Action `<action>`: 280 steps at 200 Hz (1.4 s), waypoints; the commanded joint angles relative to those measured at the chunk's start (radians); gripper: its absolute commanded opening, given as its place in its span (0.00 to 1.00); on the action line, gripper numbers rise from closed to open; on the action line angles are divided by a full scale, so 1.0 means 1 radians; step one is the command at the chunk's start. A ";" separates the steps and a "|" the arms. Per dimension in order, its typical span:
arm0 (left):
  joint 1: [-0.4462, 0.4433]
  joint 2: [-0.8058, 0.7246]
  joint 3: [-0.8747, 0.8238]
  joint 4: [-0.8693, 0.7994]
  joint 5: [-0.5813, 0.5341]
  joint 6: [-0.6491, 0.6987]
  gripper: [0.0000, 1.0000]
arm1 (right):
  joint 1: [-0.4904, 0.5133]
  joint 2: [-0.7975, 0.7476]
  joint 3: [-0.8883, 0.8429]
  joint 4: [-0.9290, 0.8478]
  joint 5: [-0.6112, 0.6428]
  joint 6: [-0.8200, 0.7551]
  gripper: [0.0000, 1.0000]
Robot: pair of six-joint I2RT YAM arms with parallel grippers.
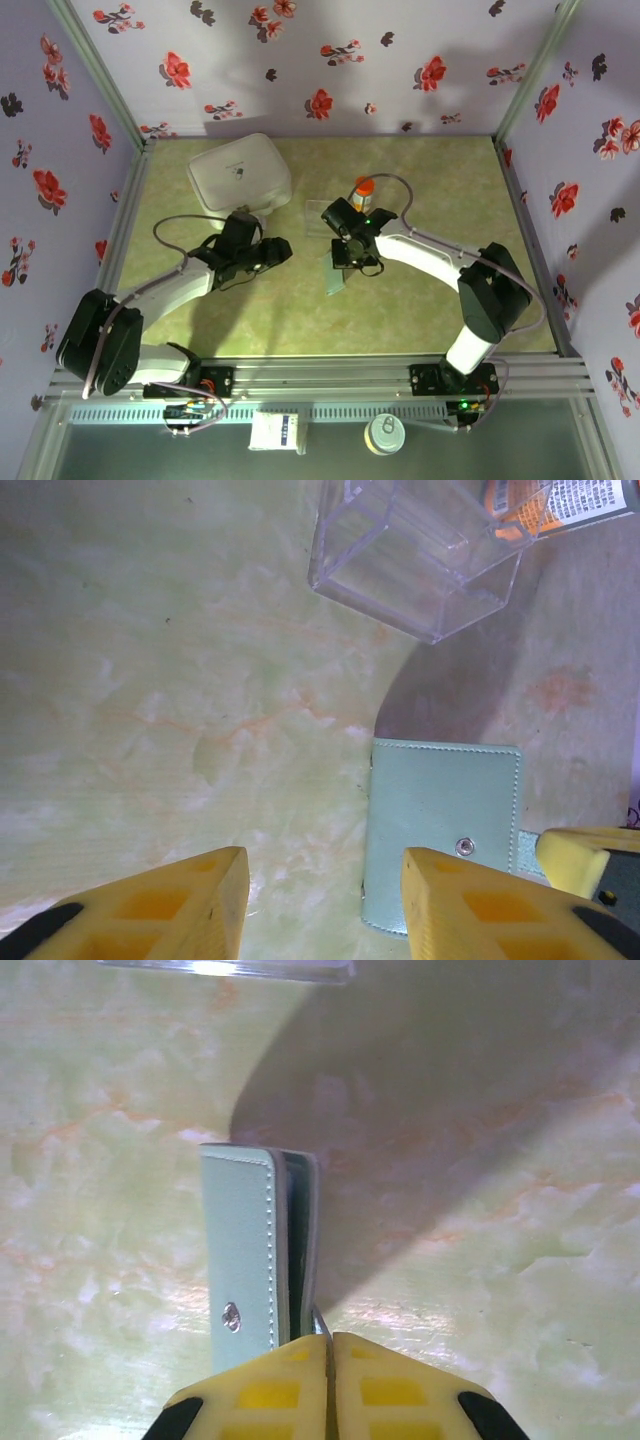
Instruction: Take the credit cards out of the card holder
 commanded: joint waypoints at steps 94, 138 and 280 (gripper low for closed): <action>0.014 0.052 -0.017 -0.001 0.060 0.019 0.35 | 0.096 0.040 0.130 -0.038 0.019 0.031 0.10; 0.004 0.155 0.013 0.017 0.131 0.023 0.19 | 0.053 0.010 0.052 -0.043 0.032 0.026 0.10; -0.047 0.311 0.088 -0.096 0.131 0.043 0.00 | -0.022 0.028 -0.092 0.034 0.059 0.007 0.09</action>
